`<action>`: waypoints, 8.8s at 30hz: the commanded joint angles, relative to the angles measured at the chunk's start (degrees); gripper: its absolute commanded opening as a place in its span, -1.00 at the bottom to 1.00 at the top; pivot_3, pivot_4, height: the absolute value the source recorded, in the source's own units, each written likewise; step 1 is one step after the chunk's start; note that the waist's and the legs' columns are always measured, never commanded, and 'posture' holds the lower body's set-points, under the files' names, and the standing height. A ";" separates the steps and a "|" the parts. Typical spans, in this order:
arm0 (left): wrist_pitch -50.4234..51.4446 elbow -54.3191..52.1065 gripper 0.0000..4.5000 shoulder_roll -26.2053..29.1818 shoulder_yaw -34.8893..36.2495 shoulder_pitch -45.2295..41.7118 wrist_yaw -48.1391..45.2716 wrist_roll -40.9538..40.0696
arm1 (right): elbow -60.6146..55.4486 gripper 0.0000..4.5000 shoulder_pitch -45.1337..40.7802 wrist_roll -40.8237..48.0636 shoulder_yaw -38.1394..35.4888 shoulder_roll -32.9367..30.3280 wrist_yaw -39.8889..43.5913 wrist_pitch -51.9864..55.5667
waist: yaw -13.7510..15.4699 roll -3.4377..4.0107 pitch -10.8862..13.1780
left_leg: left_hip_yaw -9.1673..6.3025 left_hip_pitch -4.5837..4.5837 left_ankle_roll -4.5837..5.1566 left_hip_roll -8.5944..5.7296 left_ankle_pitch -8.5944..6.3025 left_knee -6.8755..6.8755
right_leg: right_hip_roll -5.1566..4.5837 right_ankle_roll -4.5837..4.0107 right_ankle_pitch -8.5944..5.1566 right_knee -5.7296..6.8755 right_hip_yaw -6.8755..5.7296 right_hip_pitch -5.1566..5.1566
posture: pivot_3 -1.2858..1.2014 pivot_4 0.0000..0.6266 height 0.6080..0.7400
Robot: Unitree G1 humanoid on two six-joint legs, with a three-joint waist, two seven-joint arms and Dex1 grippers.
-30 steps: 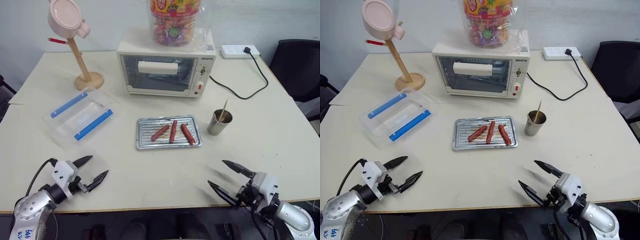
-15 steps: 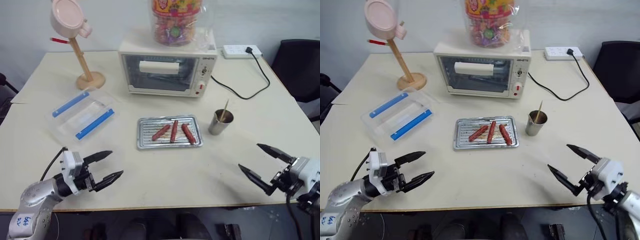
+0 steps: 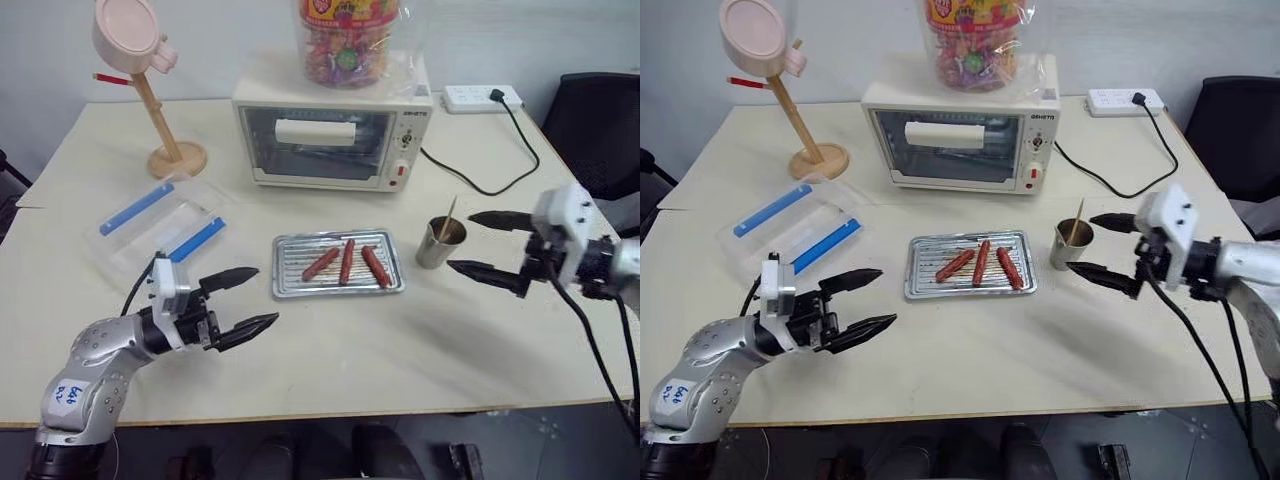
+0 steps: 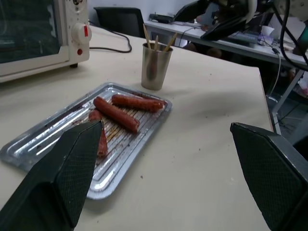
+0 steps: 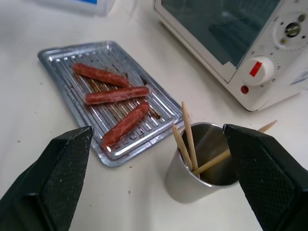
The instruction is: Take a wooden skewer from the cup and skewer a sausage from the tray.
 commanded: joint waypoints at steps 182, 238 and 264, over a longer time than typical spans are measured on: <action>-1.53 -0.29 -1.00 -0.43 6.82 9.78 0.25 -0.50 | -16.64 -0.77 -10.53 -13.16 15.54 9.16 0.10 15.19 | -0.05 -0.28 0.11 | -0.02 -0.81 0.00 -0.07 -0.03 0.20 | -0.03 0.04 0.06 0.06 -0.09 -0.73 | 0.03 -0.52 1.00; 1.83 0.12 -1.00 4.20 -8.09 -3.71 -9.87 1.43 | -18.02 -0.77 -13.87 -7.50 21.41 11.25 13.79 14.21 | -0.03 -0.25 0.14 | 0.02 -0.88 -0.01 -0.06 -0.01 0.29 | -0.04 0.03 0.06 0.20 -0.07 -0.85 | 0.03 -0.52 1.00; 3.86 1.50 -1.00 8.08 -2.18 -2.63 -13.94 -0.75 | -16.49 -0.77 -11.35 -8.10 19.60 8.22 15.13 12.45 | -0.05 -0.25 0.14 | 0.02 -0.88 -0.01 -0.06 -0.01 0.32 | -0.04 0.03 0.06 0.23 -0.08 -0.85 | 0.03 -0.52 1.00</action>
